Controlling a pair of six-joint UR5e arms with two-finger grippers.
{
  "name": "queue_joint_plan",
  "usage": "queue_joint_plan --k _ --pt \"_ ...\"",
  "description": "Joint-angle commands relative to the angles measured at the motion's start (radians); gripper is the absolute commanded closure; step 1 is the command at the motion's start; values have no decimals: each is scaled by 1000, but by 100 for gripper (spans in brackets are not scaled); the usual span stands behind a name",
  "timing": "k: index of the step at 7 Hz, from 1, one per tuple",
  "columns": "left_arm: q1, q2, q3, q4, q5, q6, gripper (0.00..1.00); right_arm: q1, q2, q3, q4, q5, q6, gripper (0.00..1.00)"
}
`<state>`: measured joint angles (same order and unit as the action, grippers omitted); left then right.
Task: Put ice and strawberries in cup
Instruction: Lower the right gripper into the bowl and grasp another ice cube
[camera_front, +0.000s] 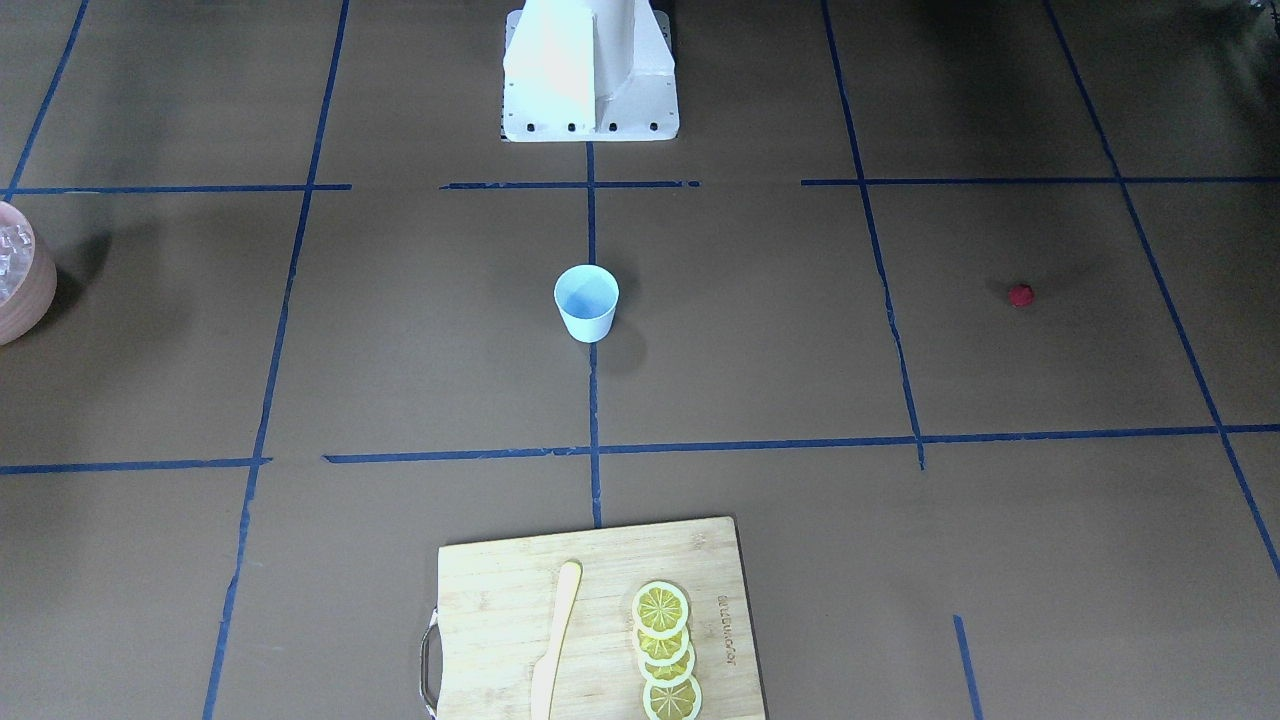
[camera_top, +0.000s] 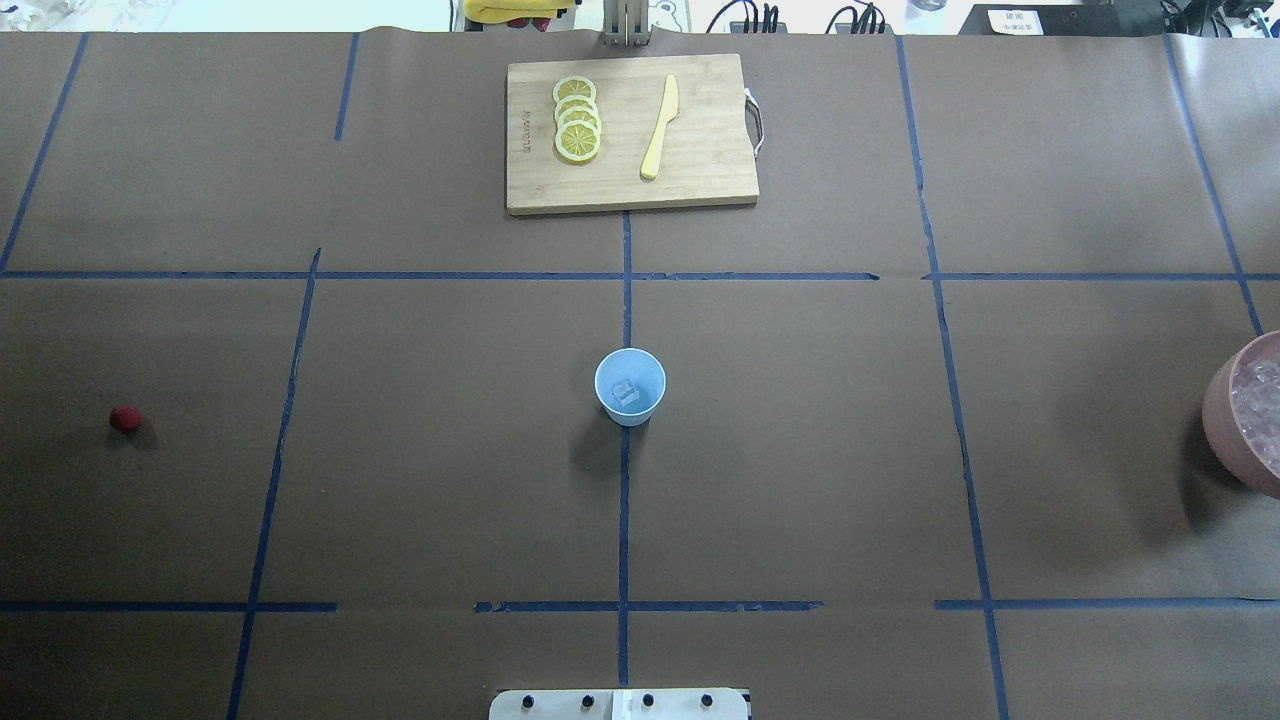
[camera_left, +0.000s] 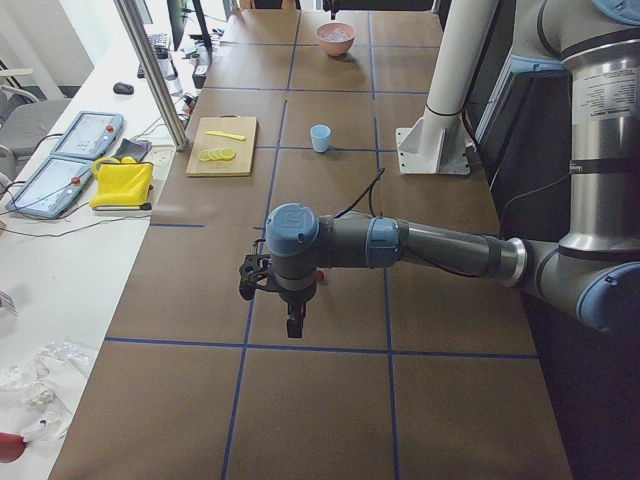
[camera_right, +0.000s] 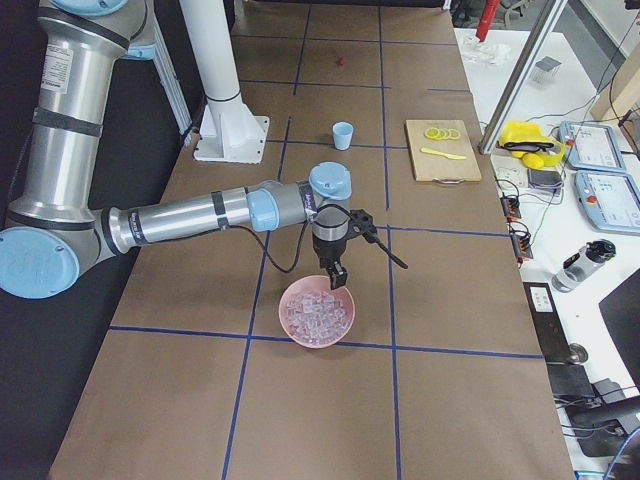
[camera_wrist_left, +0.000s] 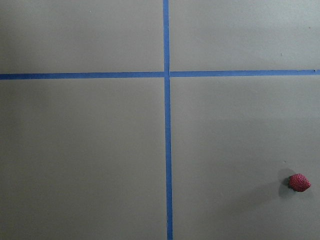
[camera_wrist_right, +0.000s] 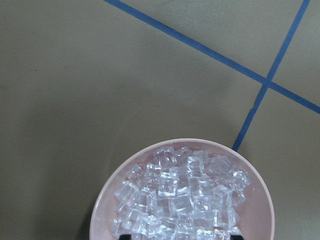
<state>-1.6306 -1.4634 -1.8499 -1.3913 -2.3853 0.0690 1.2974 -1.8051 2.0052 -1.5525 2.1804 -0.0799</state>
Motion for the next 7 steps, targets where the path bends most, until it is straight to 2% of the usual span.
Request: queue_joint_plan --k 1,5,7 --pt "0 0 0 0 0 0 0 -1 0 -63 0 -10 -1 40" --pt "0 -2 -8 -6 -3 -43 0 -7 1 -120 11 -13 0 40" --pt "0 0 -8 -6 -3 -43 0 -26 -2 -166 77 -27 -1 40"
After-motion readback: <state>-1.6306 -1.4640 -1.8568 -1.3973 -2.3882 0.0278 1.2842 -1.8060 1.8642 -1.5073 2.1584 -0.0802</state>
